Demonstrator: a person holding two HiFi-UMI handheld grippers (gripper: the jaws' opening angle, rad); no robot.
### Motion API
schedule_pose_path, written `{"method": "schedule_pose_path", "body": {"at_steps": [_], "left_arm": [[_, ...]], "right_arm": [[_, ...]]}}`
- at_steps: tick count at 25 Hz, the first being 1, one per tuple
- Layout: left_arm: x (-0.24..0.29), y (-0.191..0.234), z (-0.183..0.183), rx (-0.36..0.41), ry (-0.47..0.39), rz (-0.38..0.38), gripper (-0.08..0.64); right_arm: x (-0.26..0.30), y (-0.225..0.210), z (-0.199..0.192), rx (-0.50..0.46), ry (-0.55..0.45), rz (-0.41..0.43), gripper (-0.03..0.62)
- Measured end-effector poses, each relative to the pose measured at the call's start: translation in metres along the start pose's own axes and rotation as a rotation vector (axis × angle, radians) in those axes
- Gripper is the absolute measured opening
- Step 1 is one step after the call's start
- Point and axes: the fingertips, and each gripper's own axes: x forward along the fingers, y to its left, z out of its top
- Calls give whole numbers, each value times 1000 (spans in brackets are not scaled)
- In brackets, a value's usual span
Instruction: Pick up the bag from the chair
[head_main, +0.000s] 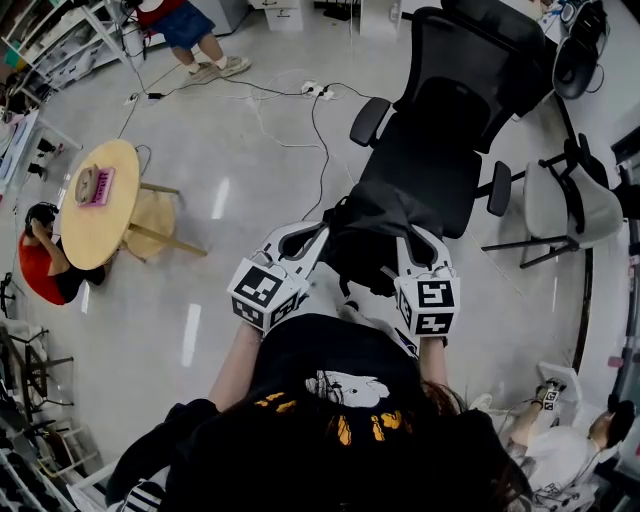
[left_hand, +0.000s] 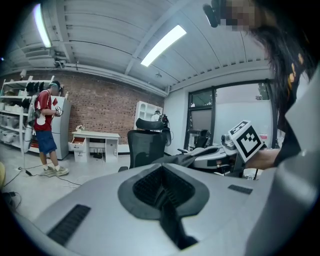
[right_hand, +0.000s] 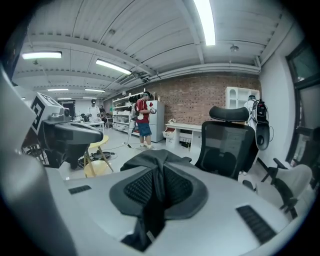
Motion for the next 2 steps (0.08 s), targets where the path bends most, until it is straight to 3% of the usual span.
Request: {"method": "schedule_pose_path", "body": {"at_steps": [2], "left_arm": [[2,0,-1,1,1,-2,9]], "right_arm": [[2,-2,-2,3,2,-3,41]]}}
